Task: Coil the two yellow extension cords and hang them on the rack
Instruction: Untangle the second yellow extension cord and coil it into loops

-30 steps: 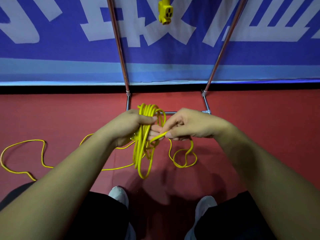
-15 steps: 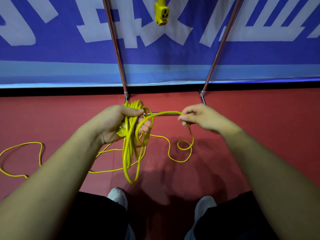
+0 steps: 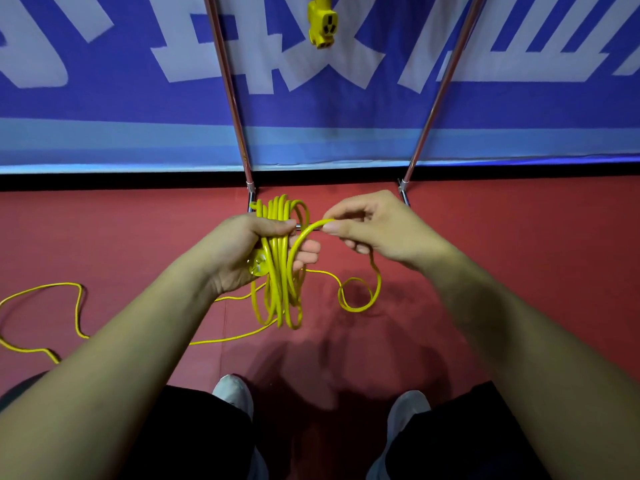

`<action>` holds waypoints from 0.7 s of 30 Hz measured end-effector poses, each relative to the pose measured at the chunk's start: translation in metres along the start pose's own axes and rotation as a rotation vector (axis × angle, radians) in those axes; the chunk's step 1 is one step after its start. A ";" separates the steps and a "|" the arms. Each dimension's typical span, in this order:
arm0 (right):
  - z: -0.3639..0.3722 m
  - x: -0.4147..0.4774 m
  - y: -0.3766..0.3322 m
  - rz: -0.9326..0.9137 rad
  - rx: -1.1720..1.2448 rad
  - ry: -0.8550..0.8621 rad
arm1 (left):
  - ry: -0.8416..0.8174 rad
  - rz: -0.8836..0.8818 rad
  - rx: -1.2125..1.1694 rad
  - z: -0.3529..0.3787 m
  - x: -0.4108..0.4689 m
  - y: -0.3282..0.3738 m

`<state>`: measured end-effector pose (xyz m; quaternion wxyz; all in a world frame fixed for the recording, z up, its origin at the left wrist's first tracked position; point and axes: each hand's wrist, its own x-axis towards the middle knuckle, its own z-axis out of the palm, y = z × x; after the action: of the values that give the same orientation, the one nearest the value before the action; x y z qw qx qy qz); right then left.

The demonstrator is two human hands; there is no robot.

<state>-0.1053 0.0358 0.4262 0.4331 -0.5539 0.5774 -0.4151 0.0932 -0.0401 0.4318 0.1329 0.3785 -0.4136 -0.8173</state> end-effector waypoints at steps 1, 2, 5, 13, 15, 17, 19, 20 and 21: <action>0.002 -0.001 -0.002 -0.018 -0.034 -0.018 | 0.006 0.002 0.049 0.000 0.000 0.000; 0.003 -0.001 -0.003 -0.031 -0.068 -0.030 | -0.009 0.002 0.083 0.000 -0.001 0.001; -0.012 0.000 0.010 -0.022 -0.236 -0.091 | -0.076 -0.005 0.017 -0.002 -0.003 0.004; -0.037 0.002 0.044 0.137 -0.202 0.064 | -0.053 -0.034 -0.005 -0.014 -0.012 0.016; -0.032 0.005 0.034 0.073 -0.261 0.049 | -0.075 -0.065 0.035 -0.009 -0.011 0.010; -0.024 0.005 0.024 0.016 -0.359 -0.014 | -0.101 -0.086 0.045 -0.005 -0.009 0.004; -0.018 0.002 0.016 -0.029 -0.445 -0.059 | -0.093 -0.064 0.107 -0.006 -0.006 -0.002; -0.015 0.002 0.012 -0.048 -0.491 -0.075 | -0.075 -0.045 0.149 -0.007 -0.005 -0.004; -0.013 0.004 0.010 -0.068 -0.532 -0.059 | -0.070 -0.027 0.176 -0.007 -0.005 -0.005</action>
<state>-0.1206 0.0326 0.4196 0.2746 -0.6793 0.6342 -0.2469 0.1022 -0.0377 0.4279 0.0734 0.3655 -0.4832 -0.7922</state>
